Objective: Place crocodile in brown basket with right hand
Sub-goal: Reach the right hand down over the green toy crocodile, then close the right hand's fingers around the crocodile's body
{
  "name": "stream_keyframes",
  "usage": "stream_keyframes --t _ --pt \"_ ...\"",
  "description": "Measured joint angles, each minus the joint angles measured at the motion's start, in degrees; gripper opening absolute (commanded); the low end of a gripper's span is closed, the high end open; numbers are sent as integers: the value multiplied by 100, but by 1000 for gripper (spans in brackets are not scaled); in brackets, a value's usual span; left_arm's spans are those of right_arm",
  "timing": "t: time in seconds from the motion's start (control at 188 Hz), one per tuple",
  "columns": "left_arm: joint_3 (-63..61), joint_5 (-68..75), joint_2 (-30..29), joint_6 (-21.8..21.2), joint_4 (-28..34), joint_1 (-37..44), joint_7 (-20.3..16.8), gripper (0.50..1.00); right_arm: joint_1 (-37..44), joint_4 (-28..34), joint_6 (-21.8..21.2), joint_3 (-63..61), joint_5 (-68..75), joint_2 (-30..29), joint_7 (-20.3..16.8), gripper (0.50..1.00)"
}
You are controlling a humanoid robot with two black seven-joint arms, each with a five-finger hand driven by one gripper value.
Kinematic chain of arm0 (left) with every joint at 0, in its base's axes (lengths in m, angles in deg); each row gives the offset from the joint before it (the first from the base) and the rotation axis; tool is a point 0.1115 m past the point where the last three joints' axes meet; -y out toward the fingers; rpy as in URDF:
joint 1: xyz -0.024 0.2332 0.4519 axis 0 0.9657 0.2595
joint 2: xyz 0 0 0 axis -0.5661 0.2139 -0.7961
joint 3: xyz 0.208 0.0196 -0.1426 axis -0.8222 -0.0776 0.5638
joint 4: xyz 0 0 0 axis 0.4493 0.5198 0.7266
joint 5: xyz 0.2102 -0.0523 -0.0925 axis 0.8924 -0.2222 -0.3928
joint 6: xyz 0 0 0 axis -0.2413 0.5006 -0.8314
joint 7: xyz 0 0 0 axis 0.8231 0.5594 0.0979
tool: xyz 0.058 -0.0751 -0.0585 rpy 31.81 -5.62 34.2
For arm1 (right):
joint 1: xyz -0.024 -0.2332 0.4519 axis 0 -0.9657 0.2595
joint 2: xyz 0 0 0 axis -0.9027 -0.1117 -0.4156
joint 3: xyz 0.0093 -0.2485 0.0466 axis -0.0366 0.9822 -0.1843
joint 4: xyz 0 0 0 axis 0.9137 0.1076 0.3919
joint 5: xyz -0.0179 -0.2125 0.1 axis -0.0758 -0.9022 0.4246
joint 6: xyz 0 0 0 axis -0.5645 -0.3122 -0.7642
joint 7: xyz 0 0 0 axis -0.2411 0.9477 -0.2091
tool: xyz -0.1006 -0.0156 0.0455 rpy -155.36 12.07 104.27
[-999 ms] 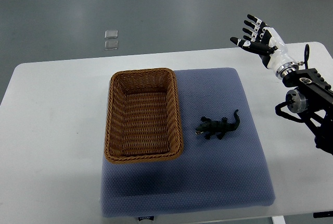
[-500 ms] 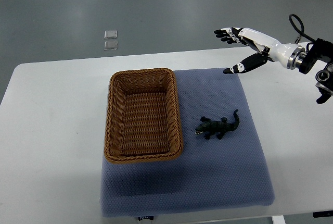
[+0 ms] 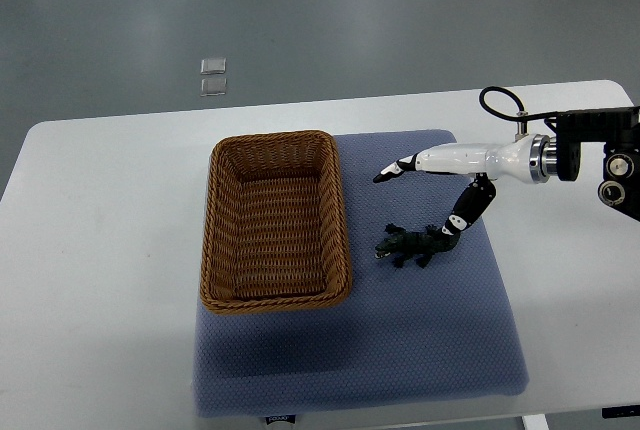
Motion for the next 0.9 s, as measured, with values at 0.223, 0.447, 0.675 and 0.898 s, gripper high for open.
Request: stream_keyframes --t 0.223,0.447,0.675,0.898 --pt "0 0 0 0 0 0 0 1000 -111 1 336 454 -620 -46 -7 917" --pt "0 0 0 0 0 0 0 1000 -147 -124 561 573 -939 -134 -42 915" --pt "-1 0 0 0 -2 0 0 1000 -244 -356 726 574 -945 -154 -77 901" --pt "3 0 0 0 -2 0 0 1000 -411 -565 1064 581 -966 -254 -96 901"
